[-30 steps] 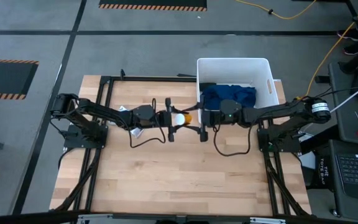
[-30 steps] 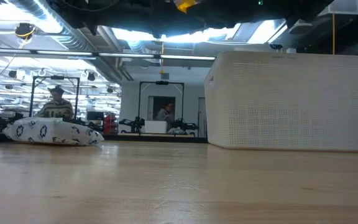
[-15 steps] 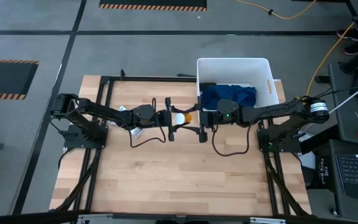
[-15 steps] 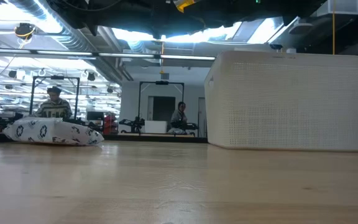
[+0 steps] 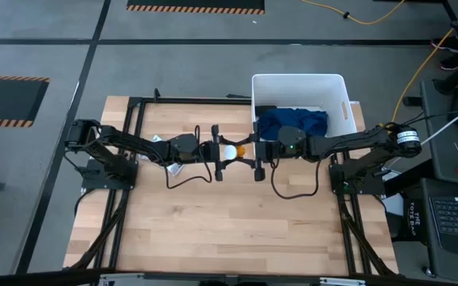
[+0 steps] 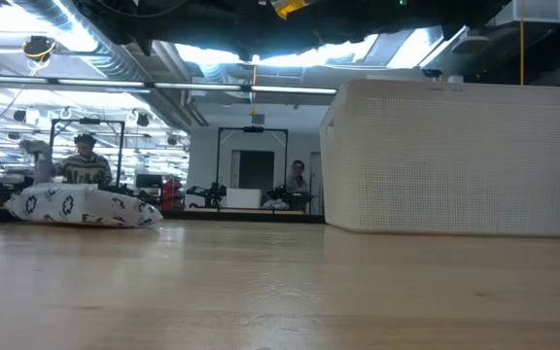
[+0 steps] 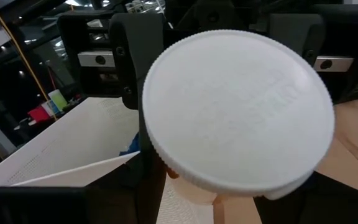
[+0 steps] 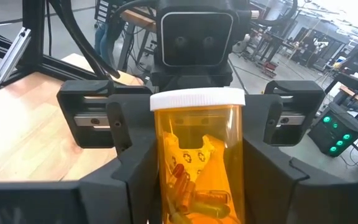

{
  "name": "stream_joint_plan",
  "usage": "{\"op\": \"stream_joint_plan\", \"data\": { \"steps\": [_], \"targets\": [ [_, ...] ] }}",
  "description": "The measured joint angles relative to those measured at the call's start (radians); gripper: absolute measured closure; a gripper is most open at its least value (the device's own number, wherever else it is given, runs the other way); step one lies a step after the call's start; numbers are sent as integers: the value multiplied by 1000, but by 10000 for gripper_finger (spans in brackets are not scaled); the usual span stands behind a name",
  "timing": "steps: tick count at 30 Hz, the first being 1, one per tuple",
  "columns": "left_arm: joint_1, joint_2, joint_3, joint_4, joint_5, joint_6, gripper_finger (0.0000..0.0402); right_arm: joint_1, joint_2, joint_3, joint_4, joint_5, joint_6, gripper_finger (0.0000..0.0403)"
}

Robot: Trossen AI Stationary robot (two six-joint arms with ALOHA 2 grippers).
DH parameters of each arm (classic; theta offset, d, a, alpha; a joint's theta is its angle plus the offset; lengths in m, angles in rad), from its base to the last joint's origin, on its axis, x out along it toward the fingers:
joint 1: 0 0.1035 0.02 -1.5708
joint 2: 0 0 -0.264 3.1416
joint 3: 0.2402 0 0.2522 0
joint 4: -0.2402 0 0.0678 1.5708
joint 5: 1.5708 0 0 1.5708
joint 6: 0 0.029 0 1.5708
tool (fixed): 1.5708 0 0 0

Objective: Pick & place medical supplies in basket/bin
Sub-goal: Put the orange pill bottle into the white container

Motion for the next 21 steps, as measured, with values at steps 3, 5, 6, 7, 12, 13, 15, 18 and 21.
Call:
{"op": "stream_joint_plan", "data": {
  "steps": [3,5,6,7,12,13,15,18,21],
  "targets": [
    [-10,0,0,-3,1,20,206,1,0,0,-1,-1,-1,197],
    [-21,0,0,-3,-4,27,206,1,0,0,0,-5,-1,197],
    [-26,0,0,-3,-5,29,205,1,0,0,0,-6,0,197],
    [-31,0,0,-4,-7,30,204,2,0,0,0,-9,0,197],
    [-43,-4,0,-5,-13,31,192,2,0,-1,11,-13,2,197],
    [-43,-7,1,-7,-17,24,189,2,0,-1,18,-13,1,197],
    [-44,-9,2,-5,-21,14,182,2,0,-1,26,-10,1,197],
    [-44,-27,2,-33,-27,9,172,1,0,-1,27,-6,0,196],
    [-45,-55,2,-82,-26,-8,165,1,0,-1,27,-4,0,196]
  ]
}}
